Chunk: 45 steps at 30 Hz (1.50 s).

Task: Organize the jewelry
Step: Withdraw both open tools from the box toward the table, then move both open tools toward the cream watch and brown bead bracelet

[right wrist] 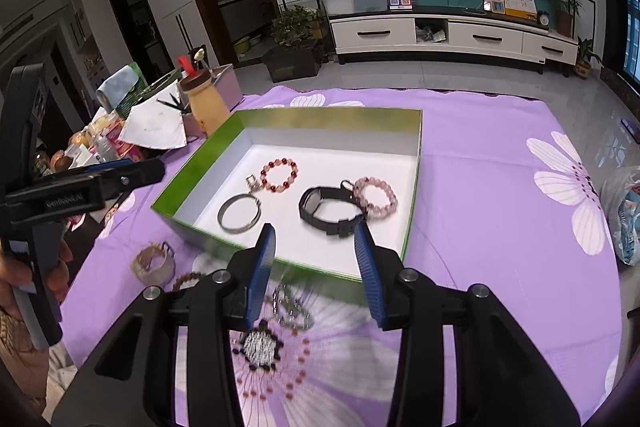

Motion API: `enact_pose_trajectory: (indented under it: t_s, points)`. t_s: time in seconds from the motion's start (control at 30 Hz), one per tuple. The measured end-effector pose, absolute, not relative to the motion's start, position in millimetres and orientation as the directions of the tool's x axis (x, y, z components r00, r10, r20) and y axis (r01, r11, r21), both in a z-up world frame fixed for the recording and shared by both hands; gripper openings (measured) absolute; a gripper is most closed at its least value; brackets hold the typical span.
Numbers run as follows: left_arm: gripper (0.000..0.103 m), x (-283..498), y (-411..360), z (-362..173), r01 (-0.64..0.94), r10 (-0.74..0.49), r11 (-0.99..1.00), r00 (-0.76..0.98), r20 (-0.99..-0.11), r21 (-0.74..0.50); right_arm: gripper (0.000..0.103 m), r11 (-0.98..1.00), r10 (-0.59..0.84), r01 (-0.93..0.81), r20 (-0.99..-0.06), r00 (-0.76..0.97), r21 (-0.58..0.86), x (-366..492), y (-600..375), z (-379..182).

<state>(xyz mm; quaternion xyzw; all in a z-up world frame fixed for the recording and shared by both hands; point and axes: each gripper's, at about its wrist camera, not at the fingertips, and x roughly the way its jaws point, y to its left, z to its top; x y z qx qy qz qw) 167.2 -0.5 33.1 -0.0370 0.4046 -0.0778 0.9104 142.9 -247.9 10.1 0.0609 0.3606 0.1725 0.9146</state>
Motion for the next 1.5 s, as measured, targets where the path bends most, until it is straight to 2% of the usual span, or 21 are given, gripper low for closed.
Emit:
enact_pose_trajectory:
  t_s: [0.4,0.9,1.5]
  points:
    - [0.087,99,57,9,0.004,-0.084,0.994,0.658,-0.748,-0.109,0.047,0.93,0.367,-0.279,-0.66,0.655,0.24,97,-245,-3]
    - [0.087,45,45,-42,0.057,-0.139,0.99,0.599,-0.789,-0.131,0.047,0.914,0.385,-0.343,-0.734,0.559,0.218,65,-211,-42]
    - [0.087,50,62,-62,0.05,-0.186,0.98,0.588,-0.787,-0.194,0.047,0.849,0.458,-0.479,-0.763,0.456,0.224,71,-157,-69]
